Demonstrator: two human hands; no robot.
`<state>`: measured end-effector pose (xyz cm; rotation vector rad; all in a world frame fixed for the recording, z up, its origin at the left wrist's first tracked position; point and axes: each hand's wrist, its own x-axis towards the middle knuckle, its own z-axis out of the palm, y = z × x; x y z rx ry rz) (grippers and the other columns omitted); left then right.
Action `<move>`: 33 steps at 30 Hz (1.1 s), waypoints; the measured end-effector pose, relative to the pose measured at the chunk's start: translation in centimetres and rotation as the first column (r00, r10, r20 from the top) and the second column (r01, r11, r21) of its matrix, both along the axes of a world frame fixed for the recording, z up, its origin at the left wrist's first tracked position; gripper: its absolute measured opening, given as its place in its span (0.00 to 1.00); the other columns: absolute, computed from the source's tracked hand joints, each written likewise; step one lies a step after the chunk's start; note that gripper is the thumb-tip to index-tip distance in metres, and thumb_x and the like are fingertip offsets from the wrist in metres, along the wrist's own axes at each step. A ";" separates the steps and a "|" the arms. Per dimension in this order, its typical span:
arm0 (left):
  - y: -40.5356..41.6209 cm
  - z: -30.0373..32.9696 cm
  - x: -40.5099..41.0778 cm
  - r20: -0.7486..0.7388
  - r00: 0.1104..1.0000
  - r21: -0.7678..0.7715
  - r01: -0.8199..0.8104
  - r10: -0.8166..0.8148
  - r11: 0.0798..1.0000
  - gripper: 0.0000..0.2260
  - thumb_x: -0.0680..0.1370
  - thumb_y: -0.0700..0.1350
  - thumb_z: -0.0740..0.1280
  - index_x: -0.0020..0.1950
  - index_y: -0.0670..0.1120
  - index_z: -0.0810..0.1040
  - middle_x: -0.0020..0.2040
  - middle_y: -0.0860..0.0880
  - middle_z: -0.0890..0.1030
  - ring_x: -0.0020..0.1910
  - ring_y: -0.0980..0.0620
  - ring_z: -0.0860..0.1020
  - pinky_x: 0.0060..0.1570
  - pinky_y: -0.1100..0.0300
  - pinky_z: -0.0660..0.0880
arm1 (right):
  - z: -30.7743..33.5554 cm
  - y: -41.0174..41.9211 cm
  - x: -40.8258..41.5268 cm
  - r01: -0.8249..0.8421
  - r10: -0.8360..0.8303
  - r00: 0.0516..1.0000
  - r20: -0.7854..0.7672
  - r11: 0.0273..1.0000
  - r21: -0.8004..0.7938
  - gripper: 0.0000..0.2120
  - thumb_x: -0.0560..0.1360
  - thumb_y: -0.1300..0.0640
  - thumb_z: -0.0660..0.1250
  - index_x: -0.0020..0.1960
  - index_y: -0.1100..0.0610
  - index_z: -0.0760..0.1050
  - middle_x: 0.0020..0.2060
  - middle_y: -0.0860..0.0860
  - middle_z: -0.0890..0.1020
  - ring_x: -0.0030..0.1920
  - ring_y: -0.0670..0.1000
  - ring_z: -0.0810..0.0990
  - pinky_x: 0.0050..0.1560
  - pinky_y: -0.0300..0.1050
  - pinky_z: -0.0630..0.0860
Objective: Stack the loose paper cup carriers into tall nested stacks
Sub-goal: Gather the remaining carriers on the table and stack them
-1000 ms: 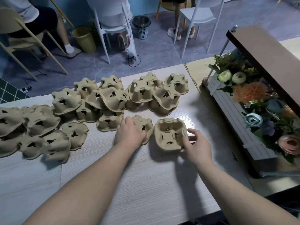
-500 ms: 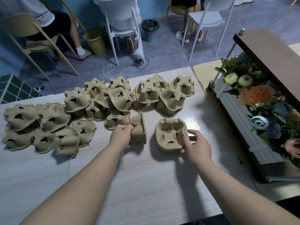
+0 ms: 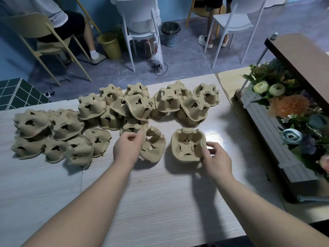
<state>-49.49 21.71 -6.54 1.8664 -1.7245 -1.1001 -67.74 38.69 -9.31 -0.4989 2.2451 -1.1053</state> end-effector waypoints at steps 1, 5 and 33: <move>0.1 0.0 -0.1 0.016 0.999 -0.026 0.036 -0.035 0.999 0.15 0.75 0.60 0.69 0.51 0.49 0.80 0.45 0.55 0.81 0.47 0.52 0.77 0.47 0.58 0.71 | -0.1 0.0 0.0 0.004 -0.004 1.000 0.005 1.000 -0.003 0.09 0.77 0.48 0.63 0.55 0.48 0.76 0.40 0.43 0.81 0.42 0.48 0.80 0.38 0.35 0.69; 0.1 -0.4 -0.2 0.171 0.973 -0.092 0.171 -0.154 0.981 0.11 0.75 0.58 0.68 0.44 0.52 0.80 0.41 0.56 0.82 0.45 0.51 0.80 0.44 0.59 0.72 | -0.3 -0.1 0.1 0.010 -0.010 1.000 0.016 1.000 -0.010 0.09 0.77 0.50 0.63 0.55 0.48 0.77 0.41 0.46 0.82 0.41 0.49 0.80 0.39 0.40 0.70; 3.7 0.2 -2.6 -0.443 0.896 0.324 0.146 0.013 0.935 0.05 0.76 0.39 0.72 0.49 0.39 0.84 0.35 0.49 0.83 0.32 0.56 0.76 0.30 0.67 0.72 | -0.4 -0.6 0.9 -0.057 0.062 0.994 0.086 0.997 -0.058 0.10 0.77 0.51 0.59 0.52 0.43 0.79 0.43 0.43 0.83 0.43 0.52 0.83 0.52 0.52 0.78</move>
